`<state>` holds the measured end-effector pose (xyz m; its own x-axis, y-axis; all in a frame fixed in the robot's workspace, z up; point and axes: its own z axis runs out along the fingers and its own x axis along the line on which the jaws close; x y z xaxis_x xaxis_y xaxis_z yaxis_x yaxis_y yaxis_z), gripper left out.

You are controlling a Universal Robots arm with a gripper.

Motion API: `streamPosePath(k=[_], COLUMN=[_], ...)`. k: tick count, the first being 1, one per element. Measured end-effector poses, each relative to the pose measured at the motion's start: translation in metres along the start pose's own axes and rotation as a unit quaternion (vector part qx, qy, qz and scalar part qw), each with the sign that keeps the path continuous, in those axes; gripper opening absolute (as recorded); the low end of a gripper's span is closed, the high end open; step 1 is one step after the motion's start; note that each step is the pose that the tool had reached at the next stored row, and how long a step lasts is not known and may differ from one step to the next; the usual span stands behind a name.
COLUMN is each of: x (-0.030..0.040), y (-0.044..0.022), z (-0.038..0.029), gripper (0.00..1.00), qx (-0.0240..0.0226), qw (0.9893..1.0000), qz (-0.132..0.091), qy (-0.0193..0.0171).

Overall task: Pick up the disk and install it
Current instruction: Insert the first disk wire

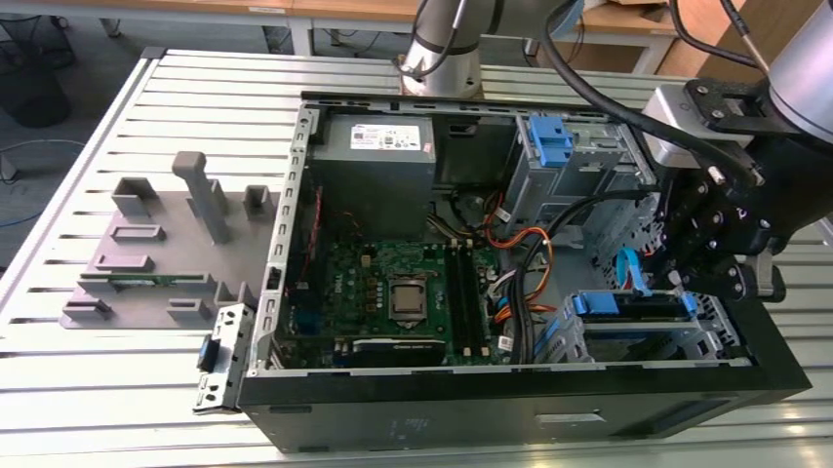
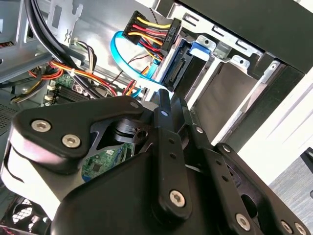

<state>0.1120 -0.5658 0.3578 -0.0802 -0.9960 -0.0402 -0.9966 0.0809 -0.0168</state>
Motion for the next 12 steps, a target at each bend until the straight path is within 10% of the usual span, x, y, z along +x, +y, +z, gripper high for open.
streamPosePath(k=[12], x=[-0.0005], y=[-0.0068], z=[-0.0001], gripper=[0.23], qx=[0.0000], qw=[1.0000], qz=[0.000], qy=[0.0001])
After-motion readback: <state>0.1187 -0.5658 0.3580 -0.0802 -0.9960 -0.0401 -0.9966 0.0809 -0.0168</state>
